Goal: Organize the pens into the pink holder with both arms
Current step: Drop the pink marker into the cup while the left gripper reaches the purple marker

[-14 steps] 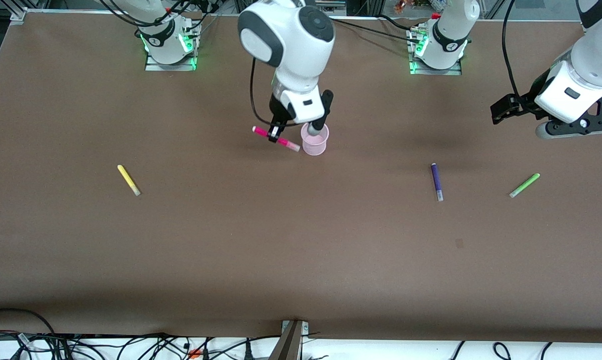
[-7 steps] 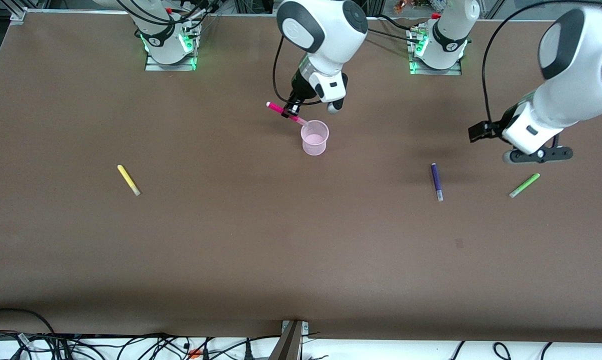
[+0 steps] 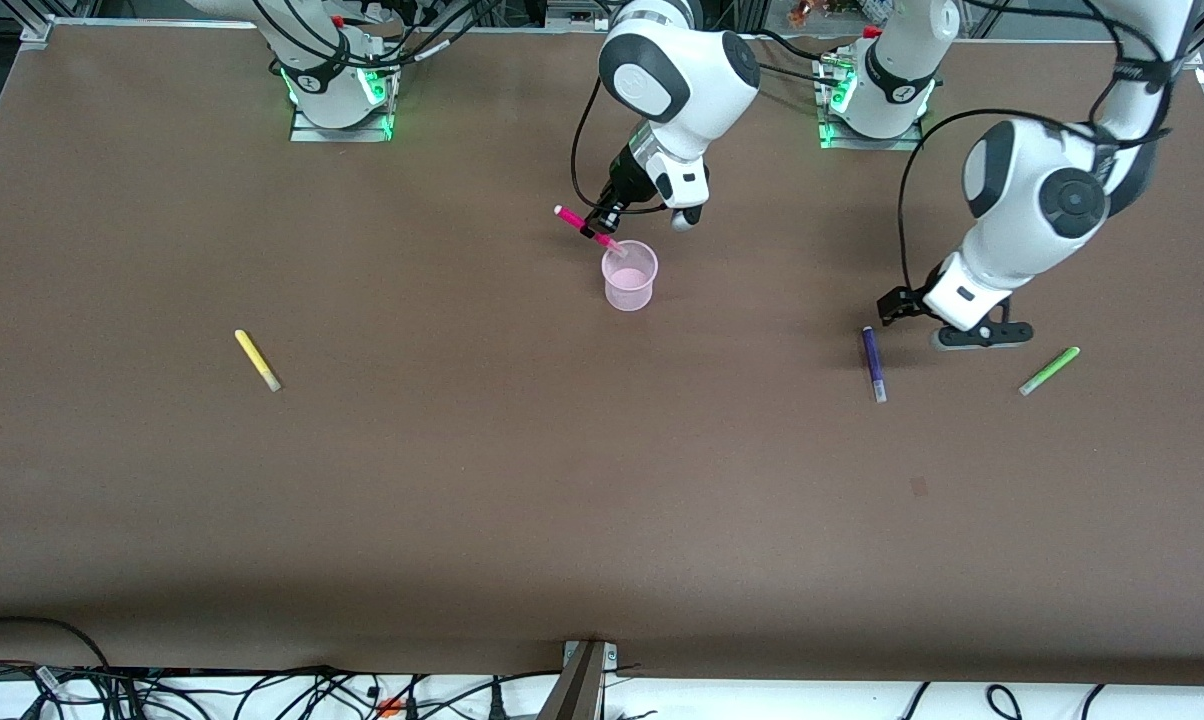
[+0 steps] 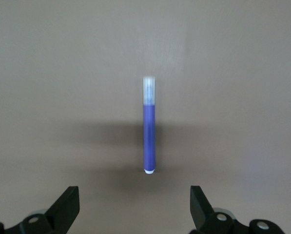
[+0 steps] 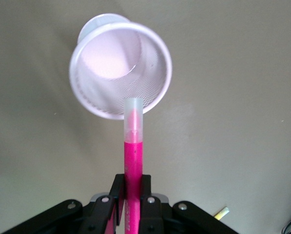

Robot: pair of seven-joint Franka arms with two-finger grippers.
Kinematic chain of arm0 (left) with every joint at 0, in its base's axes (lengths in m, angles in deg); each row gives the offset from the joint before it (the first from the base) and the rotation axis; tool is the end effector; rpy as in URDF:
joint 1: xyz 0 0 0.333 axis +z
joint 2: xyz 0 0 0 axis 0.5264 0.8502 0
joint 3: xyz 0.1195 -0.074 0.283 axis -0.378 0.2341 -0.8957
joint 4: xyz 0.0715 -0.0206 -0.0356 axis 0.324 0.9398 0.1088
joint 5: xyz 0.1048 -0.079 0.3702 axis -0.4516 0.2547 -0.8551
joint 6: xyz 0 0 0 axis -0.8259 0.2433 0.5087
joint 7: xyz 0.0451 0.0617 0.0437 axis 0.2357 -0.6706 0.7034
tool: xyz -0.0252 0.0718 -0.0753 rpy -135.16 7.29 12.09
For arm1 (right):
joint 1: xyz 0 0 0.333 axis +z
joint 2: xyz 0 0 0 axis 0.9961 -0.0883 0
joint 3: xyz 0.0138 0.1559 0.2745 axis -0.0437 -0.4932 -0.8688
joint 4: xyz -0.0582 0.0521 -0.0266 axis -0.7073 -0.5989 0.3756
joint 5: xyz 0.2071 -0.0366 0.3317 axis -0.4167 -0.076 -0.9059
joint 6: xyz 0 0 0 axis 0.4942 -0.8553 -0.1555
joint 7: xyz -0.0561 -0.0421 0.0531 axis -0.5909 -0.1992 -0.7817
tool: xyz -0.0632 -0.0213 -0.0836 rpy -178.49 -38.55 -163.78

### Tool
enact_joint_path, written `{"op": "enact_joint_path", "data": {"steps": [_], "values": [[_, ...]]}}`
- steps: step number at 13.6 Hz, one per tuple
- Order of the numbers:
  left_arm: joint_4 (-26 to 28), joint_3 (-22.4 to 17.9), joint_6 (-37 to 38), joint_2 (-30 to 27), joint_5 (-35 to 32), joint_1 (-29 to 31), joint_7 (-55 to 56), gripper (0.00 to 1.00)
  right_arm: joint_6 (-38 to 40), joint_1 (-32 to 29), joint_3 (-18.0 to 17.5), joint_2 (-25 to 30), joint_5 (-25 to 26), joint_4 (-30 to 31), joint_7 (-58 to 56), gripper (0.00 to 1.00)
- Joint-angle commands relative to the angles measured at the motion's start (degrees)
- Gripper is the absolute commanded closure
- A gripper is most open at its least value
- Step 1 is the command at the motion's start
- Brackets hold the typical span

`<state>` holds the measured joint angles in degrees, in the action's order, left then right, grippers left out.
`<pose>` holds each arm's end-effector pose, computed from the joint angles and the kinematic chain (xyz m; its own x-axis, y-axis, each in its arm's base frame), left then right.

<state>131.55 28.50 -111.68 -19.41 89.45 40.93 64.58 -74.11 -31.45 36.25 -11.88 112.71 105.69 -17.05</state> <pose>0.4950 -0.0460 0.2669 0.9942 0.0895 -0.0592 0.0911 -0.9955 0.0243 0.3545 0.5963 0.3079 0.3485 0.8326 -0.4305 0.9258 -0.2341 0.2968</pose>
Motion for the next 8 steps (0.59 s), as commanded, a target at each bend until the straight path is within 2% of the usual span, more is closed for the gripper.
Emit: {"op": "enact_joint_path", "data": {"steps": [1, 5, 7, 8], "values": [[-0.3, 0.4, -5.8, 6.4, 1.0, 0.6, -1.3, 0.00, 0.1, 0.7, 1.0, -3.5, 1.2, -5.2, 0.8, 1.00], [-1.2, 0.3, -12.6, 15.8, 0.7, 0.5, -1.0, 0.00, -3.3, 1.8, 2.4, -5.0, 2.3, -6.0, 4.1, 1.00], [-1.6, 0.3, -12.6, 16.5, 0.7, 0.2, -0.6, 0.00, -3.0, 1.9, 2.4, -5.0, 2.3, -6.0, 4.1, 1.00], [-1.7, 0.4, -12.5, 16.4, 0.7, 0.2, -0.6, 0.00, -3.0, 2.0, 2.4, -5.0, 2.3, -6.0, 4.3, 0.92]]}}
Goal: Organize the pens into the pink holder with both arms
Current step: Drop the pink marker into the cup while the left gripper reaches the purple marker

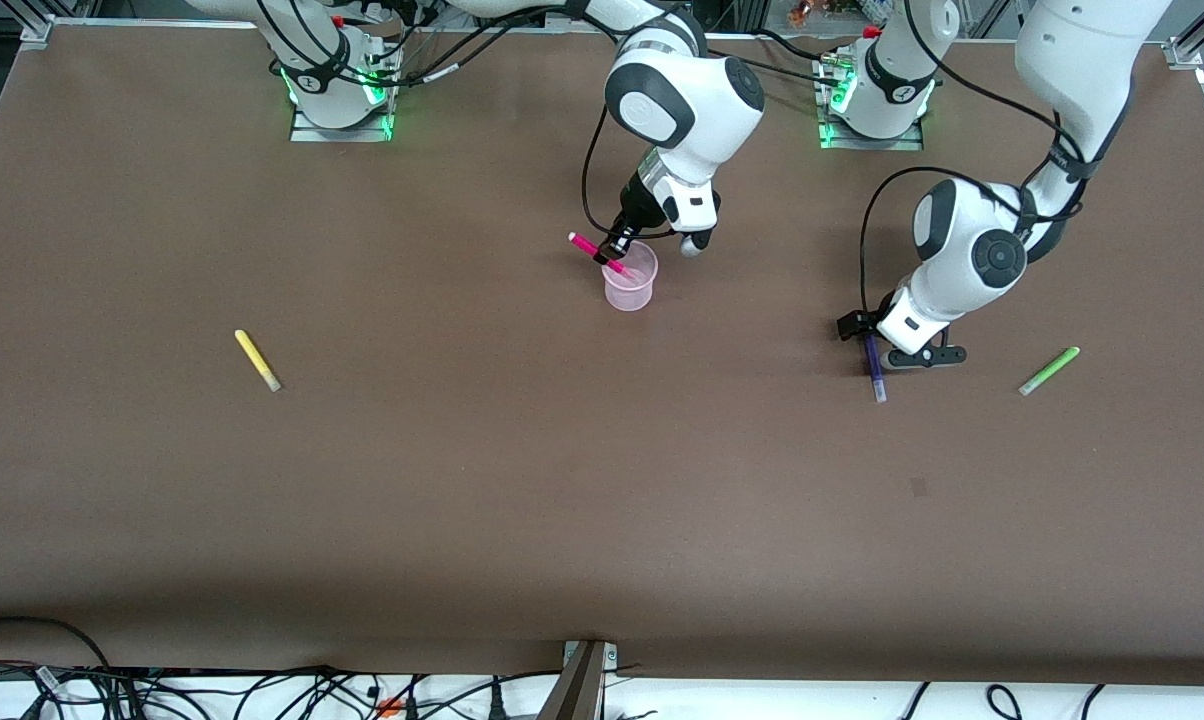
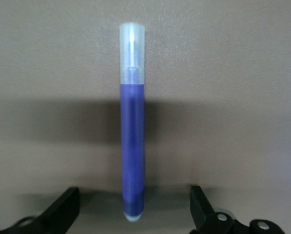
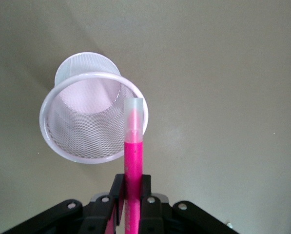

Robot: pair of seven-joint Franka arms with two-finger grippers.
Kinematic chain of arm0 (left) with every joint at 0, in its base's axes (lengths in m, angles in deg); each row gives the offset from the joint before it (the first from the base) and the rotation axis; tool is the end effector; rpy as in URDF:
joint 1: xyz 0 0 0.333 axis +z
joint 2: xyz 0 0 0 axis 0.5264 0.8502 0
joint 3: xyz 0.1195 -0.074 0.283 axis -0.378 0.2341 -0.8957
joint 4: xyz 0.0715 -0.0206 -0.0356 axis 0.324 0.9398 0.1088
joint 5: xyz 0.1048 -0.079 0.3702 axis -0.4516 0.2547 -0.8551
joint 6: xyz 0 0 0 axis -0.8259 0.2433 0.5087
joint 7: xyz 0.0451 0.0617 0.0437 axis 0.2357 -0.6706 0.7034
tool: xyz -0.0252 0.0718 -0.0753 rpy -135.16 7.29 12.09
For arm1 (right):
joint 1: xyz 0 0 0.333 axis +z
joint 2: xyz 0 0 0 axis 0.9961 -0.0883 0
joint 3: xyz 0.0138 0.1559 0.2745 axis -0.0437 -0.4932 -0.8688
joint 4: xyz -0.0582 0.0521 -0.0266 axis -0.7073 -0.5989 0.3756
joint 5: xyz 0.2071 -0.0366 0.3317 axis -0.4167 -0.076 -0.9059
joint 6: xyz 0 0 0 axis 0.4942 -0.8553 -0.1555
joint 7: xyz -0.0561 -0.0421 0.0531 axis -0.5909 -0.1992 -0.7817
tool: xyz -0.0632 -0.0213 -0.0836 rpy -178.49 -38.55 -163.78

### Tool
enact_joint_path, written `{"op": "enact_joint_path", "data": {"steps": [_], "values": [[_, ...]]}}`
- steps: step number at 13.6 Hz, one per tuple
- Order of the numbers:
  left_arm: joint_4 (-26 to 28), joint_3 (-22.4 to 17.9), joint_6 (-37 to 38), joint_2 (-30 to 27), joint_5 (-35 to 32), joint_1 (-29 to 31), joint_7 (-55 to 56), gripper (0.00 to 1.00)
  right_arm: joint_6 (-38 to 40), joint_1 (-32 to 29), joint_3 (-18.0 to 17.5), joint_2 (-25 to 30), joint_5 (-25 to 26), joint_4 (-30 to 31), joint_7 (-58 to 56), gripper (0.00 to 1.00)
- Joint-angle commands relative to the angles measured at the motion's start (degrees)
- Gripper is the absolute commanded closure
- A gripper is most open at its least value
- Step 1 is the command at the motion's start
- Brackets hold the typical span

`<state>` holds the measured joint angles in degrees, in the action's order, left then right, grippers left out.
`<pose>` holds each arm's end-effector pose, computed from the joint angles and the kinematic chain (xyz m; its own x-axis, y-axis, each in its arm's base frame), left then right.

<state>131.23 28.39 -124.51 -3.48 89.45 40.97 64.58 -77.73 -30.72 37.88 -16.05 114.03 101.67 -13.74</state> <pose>0.4890 -0.0509 0.1530 0.9886 0.1020 -0.1108 0.1112 -0.9906 0.0802 0.3725 0.6094 0.2881 0.4075 0.8381 -0.3627 0.8941 -0.2854 0.3451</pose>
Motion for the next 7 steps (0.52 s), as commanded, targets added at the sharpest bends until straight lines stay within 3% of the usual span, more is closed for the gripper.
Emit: {"op": "enact_joint_path", "data": {"steps": [1, 2, 3, 4, 7], "values": [[-1.4, 0.4, 0.4, 0.4, 0.7, 0.2, -0.6, 0.00, 0.9, 1.6, 0.7, -0.8, 1.0, -2.0, 1.6, 0.69], [-1.4, 0.4, 0.4, 0.3, 0.6, 0.2, -0.6, 0.03, 1.1, 1.8, 0.8, -0.7, 1.0, -2.0, 1.9, 0.48], [-1.4, 0.4, 0.4, 0.3, 0.4, 0.2, -0.8, 0.10, 1.3, 1.9, 0.8, -0.5, 1.0, -2.0, 2.1, 0.42], [-1.4, 0.3, 0.4, 0.3, 0.4, 0.1, -1.0, 0.18, 2.1, 2.3, 0.9, -0.4, 1.0, -2.0, 2.1, 0.00], [-1.4, 0.4, 0.7, -0.3, -1.1, -0.1, -1.1, 0.37, 4.4, 2.2, 1.2, 0.1, 0.8, -2.1, 2.2, 0.00]]}}
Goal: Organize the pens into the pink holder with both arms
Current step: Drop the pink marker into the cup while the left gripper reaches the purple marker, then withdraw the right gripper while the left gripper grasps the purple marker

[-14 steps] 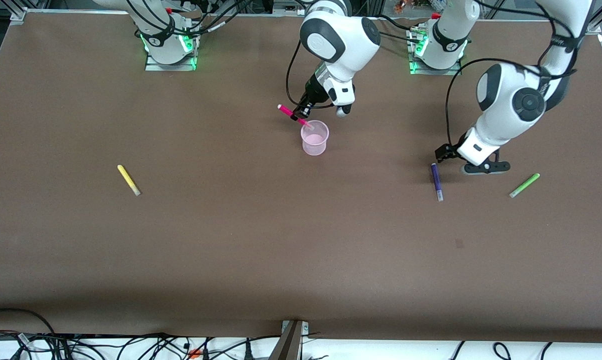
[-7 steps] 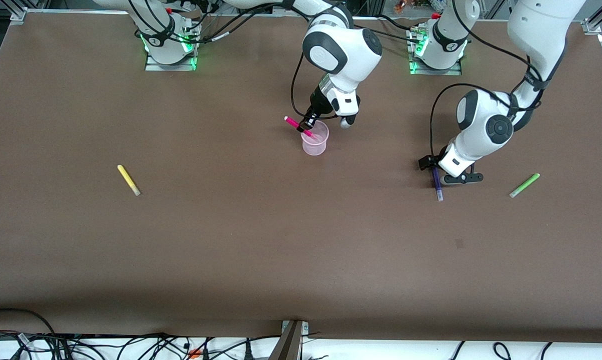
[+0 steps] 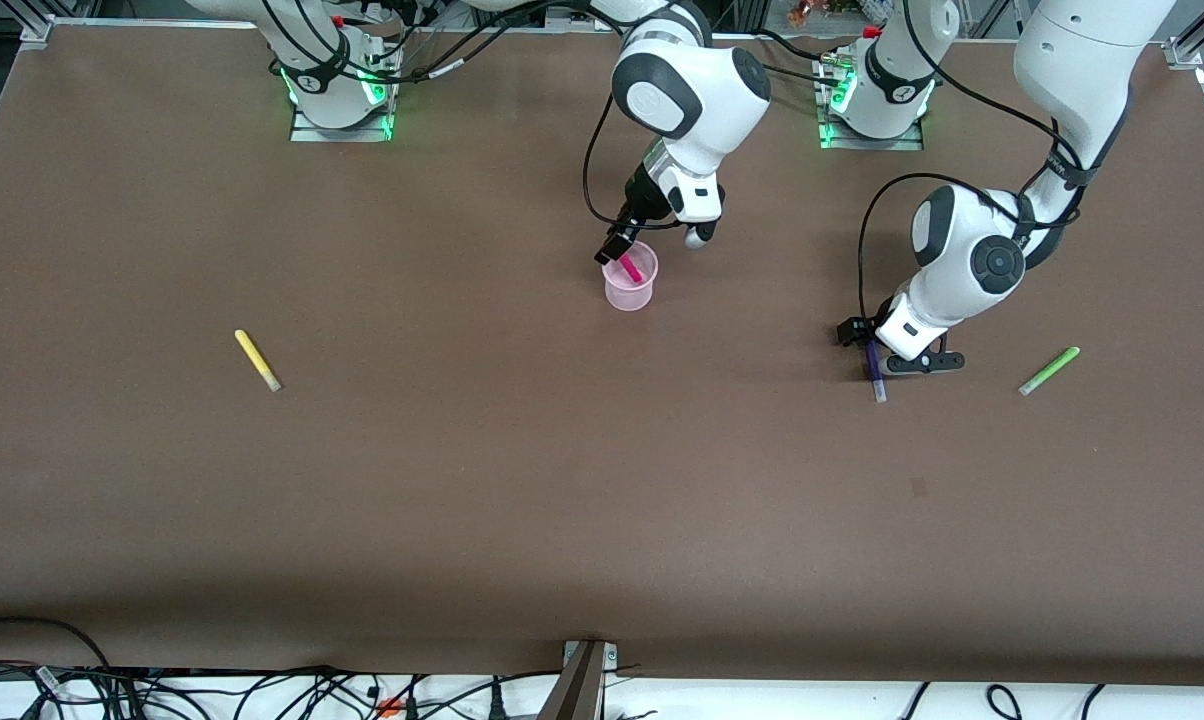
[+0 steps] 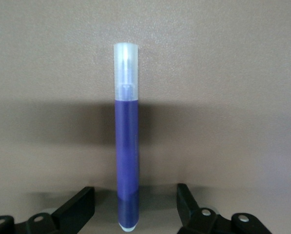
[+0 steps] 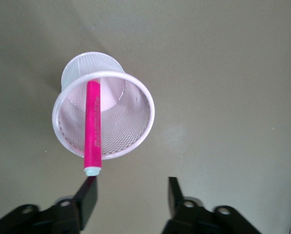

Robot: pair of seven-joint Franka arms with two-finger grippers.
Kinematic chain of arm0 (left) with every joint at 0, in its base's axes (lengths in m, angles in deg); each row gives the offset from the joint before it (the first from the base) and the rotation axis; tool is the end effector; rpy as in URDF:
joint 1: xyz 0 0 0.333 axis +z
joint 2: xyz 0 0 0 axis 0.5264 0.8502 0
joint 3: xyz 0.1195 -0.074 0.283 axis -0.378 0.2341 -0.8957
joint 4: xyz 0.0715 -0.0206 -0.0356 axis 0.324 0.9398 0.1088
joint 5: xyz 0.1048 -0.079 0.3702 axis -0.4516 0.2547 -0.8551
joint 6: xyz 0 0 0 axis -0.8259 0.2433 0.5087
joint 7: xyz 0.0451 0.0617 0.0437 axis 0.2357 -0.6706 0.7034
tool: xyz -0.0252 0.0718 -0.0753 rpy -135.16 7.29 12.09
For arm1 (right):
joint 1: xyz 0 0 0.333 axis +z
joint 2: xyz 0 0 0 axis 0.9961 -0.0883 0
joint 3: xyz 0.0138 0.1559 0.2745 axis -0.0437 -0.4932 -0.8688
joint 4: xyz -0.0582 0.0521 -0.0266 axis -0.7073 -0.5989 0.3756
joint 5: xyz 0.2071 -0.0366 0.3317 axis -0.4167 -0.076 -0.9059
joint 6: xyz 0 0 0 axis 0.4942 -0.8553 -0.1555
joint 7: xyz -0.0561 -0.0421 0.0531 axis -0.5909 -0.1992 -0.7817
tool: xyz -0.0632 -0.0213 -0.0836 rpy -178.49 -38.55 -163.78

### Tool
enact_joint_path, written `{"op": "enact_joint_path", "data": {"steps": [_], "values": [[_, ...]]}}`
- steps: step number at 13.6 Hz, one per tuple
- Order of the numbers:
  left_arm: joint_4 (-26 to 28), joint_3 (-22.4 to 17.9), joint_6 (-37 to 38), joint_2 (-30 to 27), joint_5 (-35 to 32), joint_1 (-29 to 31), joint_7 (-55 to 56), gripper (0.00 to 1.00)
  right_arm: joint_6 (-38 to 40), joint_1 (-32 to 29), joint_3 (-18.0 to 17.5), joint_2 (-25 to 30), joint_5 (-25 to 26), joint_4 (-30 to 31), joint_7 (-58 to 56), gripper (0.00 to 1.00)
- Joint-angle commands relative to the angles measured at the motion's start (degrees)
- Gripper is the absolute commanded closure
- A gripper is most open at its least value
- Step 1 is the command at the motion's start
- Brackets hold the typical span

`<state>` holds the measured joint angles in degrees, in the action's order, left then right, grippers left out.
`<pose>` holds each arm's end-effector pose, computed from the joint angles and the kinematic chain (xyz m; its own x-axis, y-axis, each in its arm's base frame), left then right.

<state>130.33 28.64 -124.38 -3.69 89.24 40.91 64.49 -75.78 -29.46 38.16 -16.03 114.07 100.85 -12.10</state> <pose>0.4961 -0.0537 0.1594 0.9913 0.0933 -0.0932 0.1011 -0.9914 0.0829 0.3626 0.6138 0.2931 0.4290 0.8246 -0.3688 0.8831 -0.2971 0.3632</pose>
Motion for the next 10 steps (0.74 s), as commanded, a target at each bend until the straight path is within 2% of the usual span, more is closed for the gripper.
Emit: {"op": "enact_joint_path", "data": {"steps": [1, 2, 4, 5, 7, 9, 10], "values": [[-0.5, 0.1, 0.8, -0.5, -2.9, 0.1, -1.0, 0.53, 3.8, 0.4, 1.1, 1.7, 0.8, -1.5, 0.6, 0.00], [-0.5, 0.2, 0.8, -0.6, -4.0, 0.1, -1.0, 0.67, 5.5, -0.8, 1.9, 4.2, 0.3, -2.4, 0.7, 0.00], [-0.5, 0.2, 0.8, -0.7, -4.1, 0.2, -1.1, 0.88, 8.4, -4.3, 3.9, 10.3, -1.5, -2.7, 3.8, 0.00], [-0.4, 0.2, 0.8, -0.7, -4.2, 0.2, -1.3, 1.00, 8.4, -8.2, 4.8, 13.6, -5.6, -2.7, 6.9, 0.00], [-0.5, 0.2, 1.0, -0.7, -4.1, 0.4, -2.7, 1.00, 8.4, -15.4, 7.6, 19.9, -11.1, -2.7, 6.8, 0.00], [-1.2, 0.2, 2.1, -0.8, -4.1, 0.4, -3.4, 1.00, 8.4, -22.7, 8.4, 24.9, -12.6, -2.7, 6.1, 0.00], [-3.8, 0.4, 6.8, -1.1, -4.1, 0.4, -3.4, 1.00, 8.7, -25.8, 9.2, 27.0, -12.6, -2.6, 2.9, 0.00]]}}
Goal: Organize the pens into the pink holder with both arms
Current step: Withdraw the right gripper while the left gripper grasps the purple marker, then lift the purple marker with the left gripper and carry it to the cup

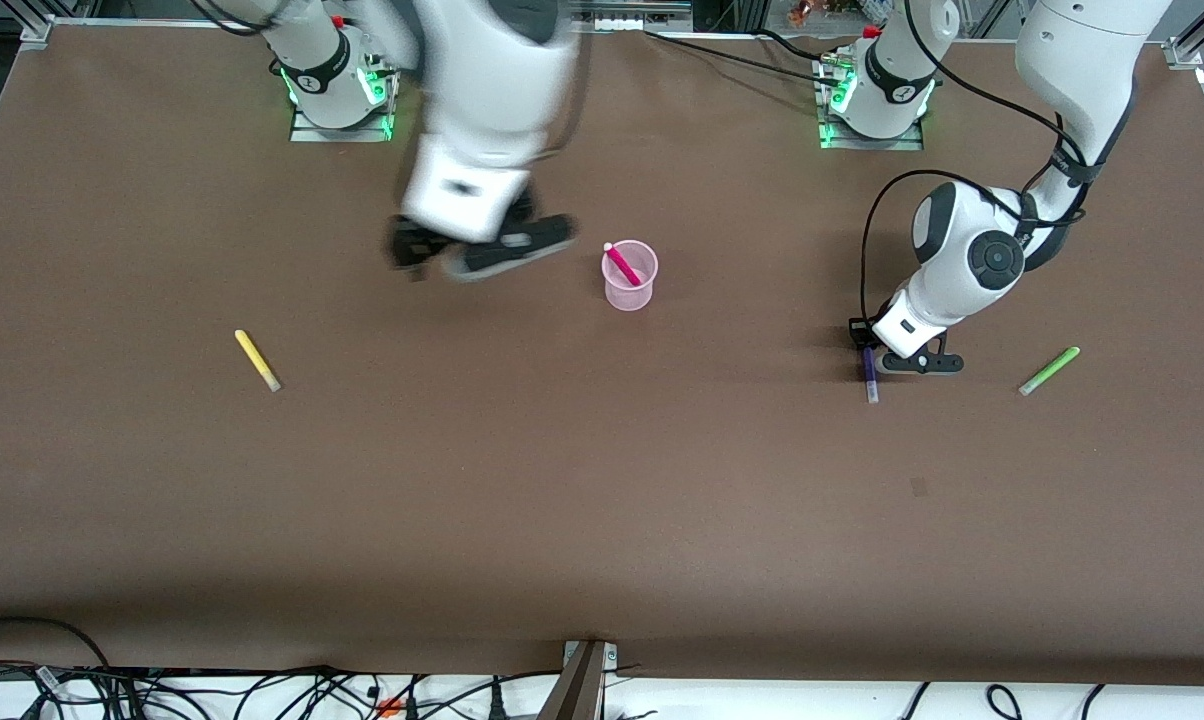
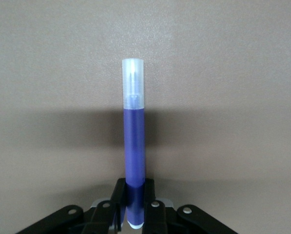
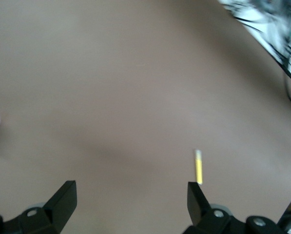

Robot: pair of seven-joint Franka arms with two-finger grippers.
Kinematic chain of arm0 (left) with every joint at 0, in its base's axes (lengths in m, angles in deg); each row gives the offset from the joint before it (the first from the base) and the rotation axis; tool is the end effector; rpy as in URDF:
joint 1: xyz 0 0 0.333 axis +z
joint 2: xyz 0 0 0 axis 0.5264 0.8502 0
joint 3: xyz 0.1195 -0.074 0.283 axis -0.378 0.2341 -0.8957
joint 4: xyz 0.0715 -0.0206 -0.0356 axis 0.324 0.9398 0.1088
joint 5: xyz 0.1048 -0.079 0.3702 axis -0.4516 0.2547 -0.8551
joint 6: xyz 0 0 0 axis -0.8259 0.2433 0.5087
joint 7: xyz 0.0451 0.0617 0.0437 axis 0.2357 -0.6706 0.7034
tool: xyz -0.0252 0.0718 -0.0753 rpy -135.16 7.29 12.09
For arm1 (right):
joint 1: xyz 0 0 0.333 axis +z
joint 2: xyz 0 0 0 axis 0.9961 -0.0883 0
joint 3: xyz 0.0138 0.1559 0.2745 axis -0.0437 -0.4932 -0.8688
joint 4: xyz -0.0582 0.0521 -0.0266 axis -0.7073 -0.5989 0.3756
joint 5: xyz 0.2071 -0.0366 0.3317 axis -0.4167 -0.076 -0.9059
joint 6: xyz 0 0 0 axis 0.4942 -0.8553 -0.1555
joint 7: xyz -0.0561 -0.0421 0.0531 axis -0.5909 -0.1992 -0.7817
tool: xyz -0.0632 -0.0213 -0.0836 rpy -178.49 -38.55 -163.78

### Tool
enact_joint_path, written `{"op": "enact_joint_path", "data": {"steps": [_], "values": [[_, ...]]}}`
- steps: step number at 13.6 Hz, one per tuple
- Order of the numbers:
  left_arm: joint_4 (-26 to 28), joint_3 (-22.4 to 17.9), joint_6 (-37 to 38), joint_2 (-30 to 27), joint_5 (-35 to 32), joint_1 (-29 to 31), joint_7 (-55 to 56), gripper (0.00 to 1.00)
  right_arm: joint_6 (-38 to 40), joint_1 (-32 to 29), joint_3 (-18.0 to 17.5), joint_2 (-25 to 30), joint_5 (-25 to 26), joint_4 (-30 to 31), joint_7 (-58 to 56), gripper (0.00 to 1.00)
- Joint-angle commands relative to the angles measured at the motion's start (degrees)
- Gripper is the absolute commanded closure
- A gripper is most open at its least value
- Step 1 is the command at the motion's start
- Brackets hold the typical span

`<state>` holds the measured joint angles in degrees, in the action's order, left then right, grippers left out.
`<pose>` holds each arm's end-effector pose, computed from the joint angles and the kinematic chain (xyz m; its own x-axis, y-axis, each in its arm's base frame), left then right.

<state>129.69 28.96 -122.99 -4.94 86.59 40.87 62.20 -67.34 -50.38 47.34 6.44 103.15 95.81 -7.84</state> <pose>0.5014 -0.0576 0.1719 0.9972 0.0064 -0.0749 0.0114 -0.9977 0.0662 0.5538 0.3554 0.5887 0.9013 0.4320 -0.0315 0.4183 -0.8492 0.3223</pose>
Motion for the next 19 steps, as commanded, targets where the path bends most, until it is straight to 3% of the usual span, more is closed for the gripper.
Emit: {"op": "enact_joint_path", "data": {"steps": [1, 3, 5, 8, 11, 16, 18, 19], "values": [[-7.6, 0.1, 12.5, 0.3, -1.4, 0.0, -0.8, 1.00, 2.0, -6.1, 2.2, 6.7, -1.7, 2.8, -3.5, 0.00], [-17.3, 0.8, 27.7, 1.0, -0.6, -1.2, 0.1, 1.00, 5.9, -6.1, 8.3, 8.2, -1.7, 2.7, -3.7, 0.00], [-24.9, 0.9, 37.2, 2.6, -0.3, -3.5, 2.1, 1.00, 6.7, -6.8, 13.2, 10.1, -4.4, 2.7, -4.3, 0.00], [-35.5, 0.8, 50.9, 7.0, 7.5, -5.8, 5.5, 1.00, 2.2, -10.2, 22.8, 9.4, -20.2, 5.6, -6.2, 0.00], [-45.9, 0.8, 61.4, 12.2, 15.6, -7.8, 11.8, 1.00, -4.9, -11.4, 25.5, 9.3, -21.7, 11.5, -7.3, 0.00], [-48.3, 0.8, 62.5, 15.4, 29.3, -12.8, 30.1, 1.00, -8.6, -11.9, 26.3, 9.5, -21.5, 14.1, -6.2, 0.00], [-48.3, 0.9, 62.5, 15.7, 34.2, -13.9, 33.2, 1.00, -11.4, -15.2, 23.8, 11.0, -21.3, 17.7, -6.1, 0.02], [-48.3, 0.9, 62.5, 15.5, 35.8, -14.6, 35.8, 1.00, -13.2, -19.2, 19.6, 12.8, -21.3, 20.4, -6.1, 0.02]]}}
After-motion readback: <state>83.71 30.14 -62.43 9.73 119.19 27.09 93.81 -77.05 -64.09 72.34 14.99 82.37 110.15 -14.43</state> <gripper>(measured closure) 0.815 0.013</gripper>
